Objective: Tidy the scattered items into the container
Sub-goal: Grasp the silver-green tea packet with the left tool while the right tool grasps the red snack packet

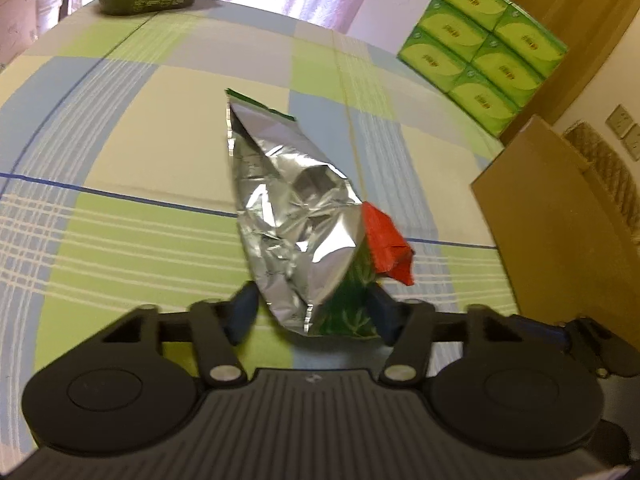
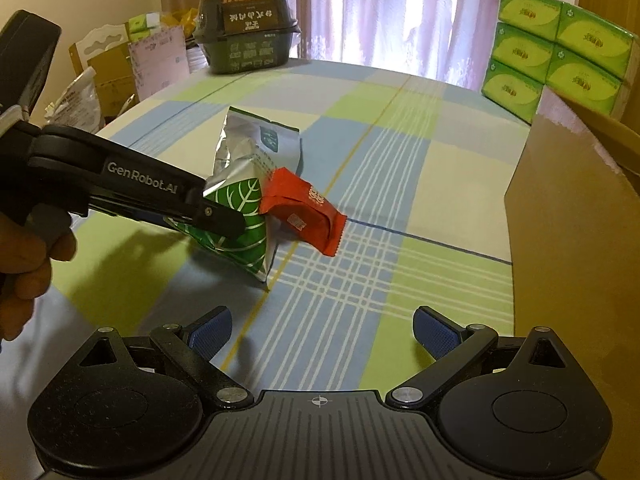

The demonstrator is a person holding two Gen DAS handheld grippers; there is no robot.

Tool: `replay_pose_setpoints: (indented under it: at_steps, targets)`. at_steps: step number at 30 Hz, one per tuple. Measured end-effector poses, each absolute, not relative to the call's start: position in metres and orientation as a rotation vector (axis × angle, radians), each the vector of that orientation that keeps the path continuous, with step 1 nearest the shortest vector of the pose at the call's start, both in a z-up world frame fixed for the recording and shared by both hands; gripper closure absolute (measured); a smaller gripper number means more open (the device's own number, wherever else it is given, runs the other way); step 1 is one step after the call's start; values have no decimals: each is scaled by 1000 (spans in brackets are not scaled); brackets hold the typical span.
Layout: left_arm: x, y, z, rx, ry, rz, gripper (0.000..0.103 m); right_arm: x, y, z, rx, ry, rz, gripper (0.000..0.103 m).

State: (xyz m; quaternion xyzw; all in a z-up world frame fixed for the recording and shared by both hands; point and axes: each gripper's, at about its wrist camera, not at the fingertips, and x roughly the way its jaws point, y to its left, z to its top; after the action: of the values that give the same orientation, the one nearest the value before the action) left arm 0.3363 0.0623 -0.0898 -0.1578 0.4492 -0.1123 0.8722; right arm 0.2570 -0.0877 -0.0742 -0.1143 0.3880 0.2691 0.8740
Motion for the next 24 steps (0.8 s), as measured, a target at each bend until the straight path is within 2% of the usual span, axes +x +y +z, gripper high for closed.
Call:
replay_pose_setpoints:
  at_steps: [5, 14, 16, 17, 18, 19, 24]
  targets:
    - [325, 75, -84, -305, 937, -245, 73, 263, -82, -75, -241, 804, 569, 1]
    - [308, 101, -69, -155, 933, -201, 77, 291, -55, -76, -324, 757, 584, 1]
    - [307, 100, -64, -121, 912, -195, 73, 299, -50, -79, -353, 741, 588, 1]
    - [307, 98, -62, -104, 903, -194, 63, 302, -46, -80, -370, 730, 591, 4]
    - [308, 97, -60, -89, 894, -193, 53, 306, -43, -82, -384, 725, 602, 10]
    - [309, 95, -59, -78, 886, -196, 50, 309, -41, -83, -398, 725, 614, 21]
    - [318, 90, -61, -72, 878, -229, 41, 324, -31, -92, -400, 730, 649, 21]
